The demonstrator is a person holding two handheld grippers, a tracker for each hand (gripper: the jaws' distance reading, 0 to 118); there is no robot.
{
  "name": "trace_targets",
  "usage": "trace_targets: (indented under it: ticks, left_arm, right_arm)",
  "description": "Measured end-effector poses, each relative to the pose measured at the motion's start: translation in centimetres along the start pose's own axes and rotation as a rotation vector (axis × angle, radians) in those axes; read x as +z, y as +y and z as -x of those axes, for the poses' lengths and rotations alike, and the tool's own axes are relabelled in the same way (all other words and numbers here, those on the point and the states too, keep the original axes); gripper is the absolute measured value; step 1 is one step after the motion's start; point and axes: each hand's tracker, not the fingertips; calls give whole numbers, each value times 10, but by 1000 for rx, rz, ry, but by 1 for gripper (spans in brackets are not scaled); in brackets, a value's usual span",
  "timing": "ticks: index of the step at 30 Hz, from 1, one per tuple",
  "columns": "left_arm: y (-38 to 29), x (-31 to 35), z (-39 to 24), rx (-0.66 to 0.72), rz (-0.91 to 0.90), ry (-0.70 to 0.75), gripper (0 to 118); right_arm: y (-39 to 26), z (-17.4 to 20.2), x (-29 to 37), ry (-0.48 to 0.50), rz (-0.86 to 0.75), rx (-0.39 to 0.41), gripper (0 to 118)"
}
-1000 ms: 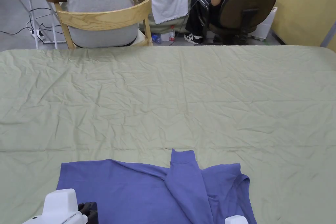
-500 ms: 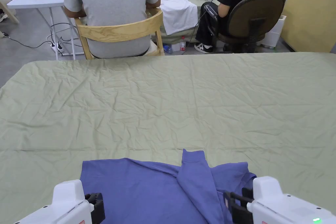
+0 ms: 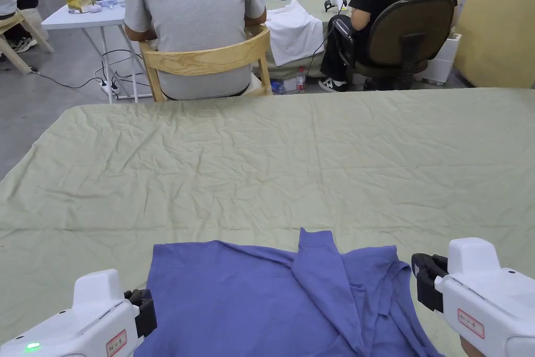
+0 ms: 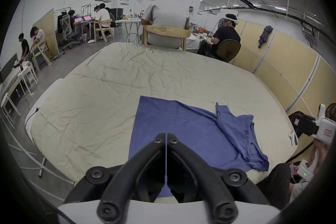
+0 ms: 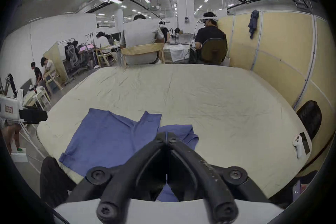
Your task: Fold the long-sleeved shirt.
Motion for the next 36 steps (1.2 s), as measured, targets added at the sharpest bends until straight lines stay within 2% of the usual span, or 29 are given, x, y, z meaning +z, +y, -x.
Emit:
trace_targets:
  ticks: [6,10,13,16,17,18,20,21,28,36]
  left_arm:
    - [-2,-2,2,-8,36,-18,0]
    - [10,-20,5,-38,128,-62,0]
    - [20,-36,8,-54,146,-60,0]
    - [32,-55,12,-59,146,-72,0]
    - [35,-63,13,-62,142,-71,5]
    - [40,-74,14,-73,142,-47,22]
    - [48,-99,17,-101,161,-12,64]
    - [52,-114,20,-105,181,-2,76]
    - [81,-217,43,-124,224,3,74]
    - [84,-316,48,-154,313,32,65]
  right_arm:
    - [0,3,2,-4,13,28,1]
    - [1,1,-4,16,28,5,1]
    - [1,2,-12,9,46,29,1]
    - [1,1,-23,22,66,17,1]
    - [1,1,-27,22,73,16,1]
    - [1,1,-32,22,83,17,1]
    - [-1,2,-43,23,105,18,1]
    - [-1,1,-49,26,118,16,1]
    - [-8,-3,-91,28,204,-5,1]
    - [-15,-5,-132,18,278,-26,1]
